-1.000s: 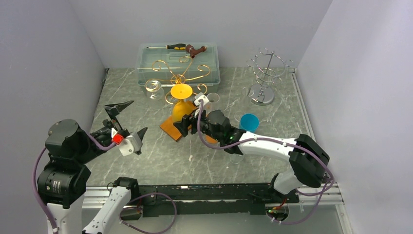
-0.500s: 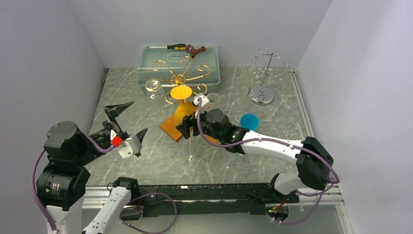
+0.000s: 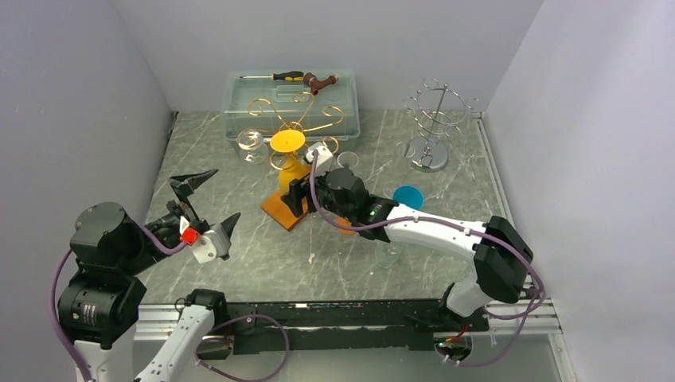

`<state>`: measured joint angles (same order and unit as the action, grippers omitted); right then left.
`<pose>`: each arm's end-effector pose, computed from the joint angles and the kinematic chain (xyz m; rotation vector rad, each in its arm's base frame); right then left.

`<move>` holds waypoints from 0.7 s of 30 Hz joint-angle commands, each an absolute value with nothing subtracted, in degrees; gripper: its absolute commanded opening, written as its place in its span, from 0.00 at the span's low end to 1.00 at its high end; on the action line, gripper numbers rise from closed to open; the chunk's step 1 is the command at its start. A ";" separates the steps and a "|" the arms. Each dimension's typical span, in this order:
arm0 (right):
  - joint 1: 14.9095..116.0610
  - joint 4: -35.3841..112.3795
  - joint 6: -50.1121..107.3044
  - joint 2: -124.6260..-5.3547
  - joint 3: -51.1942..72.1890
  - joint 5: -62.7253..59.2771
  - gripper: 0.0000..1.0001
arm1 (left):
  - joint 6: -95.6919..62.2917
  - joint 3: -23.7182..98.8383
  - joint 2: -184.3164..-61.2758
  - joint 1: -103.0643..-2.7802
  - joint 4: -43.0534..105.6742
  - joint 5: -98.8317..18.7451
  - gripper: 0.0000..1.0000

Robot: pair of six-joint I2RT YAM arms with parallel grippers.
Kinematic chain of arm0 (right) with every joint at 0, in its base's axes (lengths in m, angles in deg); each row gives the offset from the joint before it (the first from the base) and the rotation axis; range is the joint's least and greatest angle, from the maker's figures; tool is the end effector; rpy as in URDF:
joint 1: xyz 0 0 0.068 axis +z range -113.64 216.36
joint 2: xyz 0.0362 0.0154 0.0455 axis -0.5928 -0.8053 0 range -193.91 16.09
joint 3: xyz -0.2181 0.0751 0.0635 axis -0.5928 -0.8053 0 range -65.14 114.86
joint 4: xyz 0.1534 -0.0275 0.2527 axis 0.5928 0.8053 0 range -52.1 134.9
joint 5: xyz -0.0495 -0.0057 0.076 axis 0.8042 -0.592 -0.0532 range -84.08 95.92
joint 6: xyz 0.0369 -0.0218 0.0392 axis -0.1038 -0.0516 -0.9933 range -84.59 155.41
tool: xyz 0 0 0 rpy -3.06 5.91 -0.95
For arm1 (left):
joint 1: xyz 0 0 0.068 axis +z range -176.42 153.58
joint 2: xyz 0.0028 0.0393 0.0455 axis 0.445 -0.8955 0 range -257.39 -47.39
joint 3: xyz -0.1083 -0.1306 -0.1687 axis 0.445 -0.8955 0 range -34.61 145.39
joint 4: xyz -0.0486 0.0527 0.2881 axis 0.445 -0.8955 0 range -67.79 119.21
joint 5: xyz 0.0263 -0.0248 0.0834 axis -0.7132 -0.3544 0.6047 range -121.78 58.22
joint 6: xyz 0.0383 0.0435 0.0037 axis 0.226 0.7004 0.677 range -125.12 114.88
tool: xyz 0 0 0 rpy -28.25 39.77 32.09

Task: Place the wine glass upside down on the wine glass rack
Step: Turn the wine glass upside down at the wine rack.

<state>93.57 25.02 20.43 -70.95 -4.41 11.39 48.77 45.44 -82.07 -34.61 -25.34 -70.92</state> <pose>0.2202 0.3343 0.2441 -0.6105 1.7774 0.8008 0.0875 -0.0391 0.4700 1.2571 1.1367 0.0049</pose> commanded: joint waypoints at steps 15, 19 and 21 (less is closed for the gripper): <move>94.51 30.17 25.04 -72.77 0.25 11.95 0.68 | 49.22 45.81 -82.17 -34.42 -24.67 -72.34 1.00; 94.79 29.73 25.42 -72.46 -0.51 12.58 0.68 | 49.19 45.90 -82.36 -34.42 -24.69 -72.24 1.00; 95.10 30.08 25.92 -72.63 -0.35 12.87 0.68 | 49.27 45.86 -82.37 -34.42 -24.58 -72.38 1.00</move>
